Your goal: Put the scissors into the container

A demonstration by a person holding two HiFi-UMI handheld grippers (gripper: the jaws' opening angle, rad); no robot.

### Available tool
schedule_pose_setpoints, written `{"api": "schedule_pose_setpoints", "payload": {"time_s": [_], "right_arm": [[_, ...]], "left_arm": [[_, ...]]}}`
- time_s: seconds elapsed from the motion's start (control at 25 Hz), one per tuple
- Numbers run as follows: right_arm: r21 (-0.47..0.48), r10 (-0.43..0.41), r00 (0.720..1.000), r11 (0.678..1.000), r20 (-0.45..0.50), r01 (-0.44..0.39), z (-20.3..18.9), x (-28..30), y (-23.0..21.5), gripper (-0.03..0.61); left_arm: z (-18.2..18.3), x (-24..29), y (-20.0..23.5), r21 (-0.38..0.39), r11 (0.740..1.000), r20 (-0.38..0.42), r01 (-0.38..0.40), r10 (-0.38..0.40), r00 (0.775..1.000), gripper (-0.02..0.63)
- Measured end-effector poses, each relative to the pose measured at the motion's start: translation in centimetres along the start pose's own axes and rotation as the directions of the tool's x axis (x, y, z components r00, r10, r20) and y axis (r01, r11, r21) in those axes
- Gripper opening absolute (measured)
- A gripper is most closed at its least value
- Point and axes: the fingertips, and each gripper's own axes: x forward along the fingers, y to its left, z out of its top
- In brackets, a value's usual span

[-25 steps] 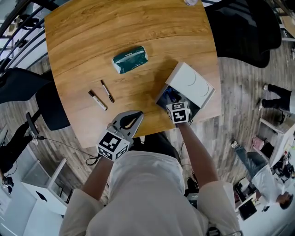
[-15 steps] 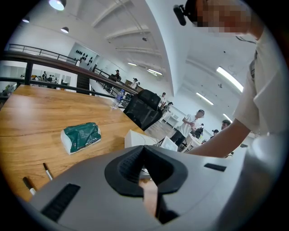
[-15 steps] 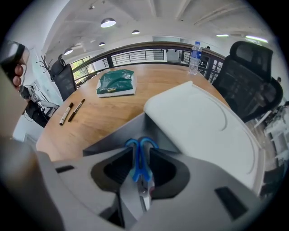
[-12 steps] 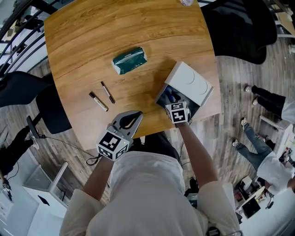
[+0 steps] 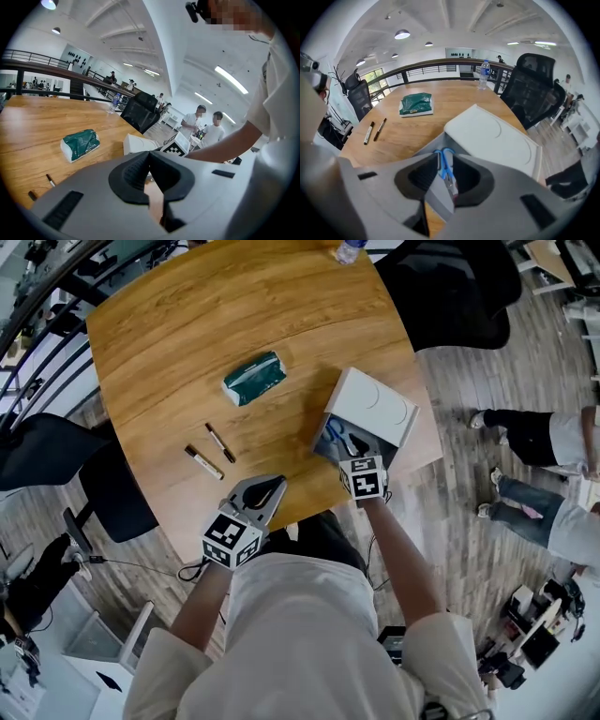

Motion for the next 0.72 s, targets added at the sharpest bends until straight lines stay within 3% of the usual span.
{"api": "schedule_pose_setpoints", "payload": {"time_s": [0.48,0.72], "right_arm": [[0.137,-0.127,0.983,0.985,0.136,0.109,1.2,-10.2,-0.9,0.068],[0.157,-0.147,0.961,0.981,0.236,0.112,1.5,-17.8,-1.2,0.048]], "left_arm": [[-0.3,-1.4,-3.6,0.103,0.986,-0.040,0.128,-0.124,0.991,-0.008],[0.2,-1.5,-6.5,0.136,0.982,-0.033,0.133,-0.130,0.991,-0.008]]}}
